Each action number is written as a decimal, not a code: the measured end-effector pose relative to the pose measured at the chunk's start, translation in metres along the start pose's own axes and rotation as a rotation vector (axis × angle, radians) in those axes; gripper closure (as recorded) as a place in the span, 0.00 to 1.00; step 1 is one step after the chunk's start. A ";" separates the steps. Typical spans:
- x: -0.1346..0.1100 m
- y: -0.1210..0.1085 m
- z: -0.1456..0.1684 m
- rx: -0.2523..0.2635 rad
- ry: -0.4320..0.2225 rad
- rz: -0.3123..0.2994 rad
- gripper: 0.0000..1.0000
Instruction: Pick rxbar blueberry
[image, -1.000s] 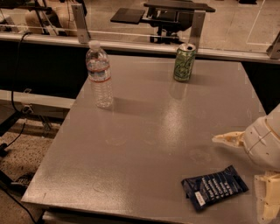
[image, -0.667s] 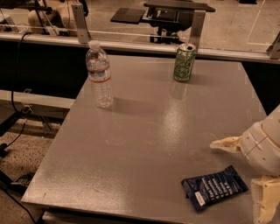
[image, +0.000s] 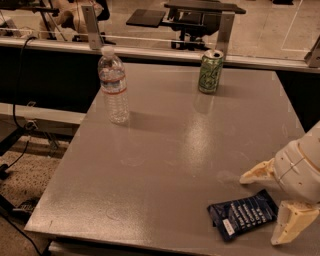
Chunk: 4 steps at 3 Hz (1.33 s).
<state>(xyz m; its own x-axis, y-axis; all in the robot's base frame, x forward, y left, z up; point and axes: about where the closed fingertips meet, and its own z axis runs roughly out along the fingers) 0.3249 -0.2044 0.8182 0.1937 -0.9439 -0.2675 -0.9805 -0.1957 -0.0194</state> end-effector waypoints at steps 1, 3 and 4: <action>-0.002 0.000 -0.003 0.002 -0.005 0.004 0.66; -0.006 0.000 -0.006 -0.001 -0.022 0.025 1.00; -0.012 -0.004 -0.016 0.007 -0.039 0.057 1.00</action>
Offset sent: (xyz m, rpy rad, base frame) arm -0.0045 0.0035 -0.0085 0.0189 0.0522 -0.0472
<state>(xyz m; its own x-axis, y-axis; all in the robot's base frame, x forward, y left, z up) 0.3274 -0.1961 0.8374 0.1365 -0.9424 -0.3053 -0.9901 -0.1403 -0.0095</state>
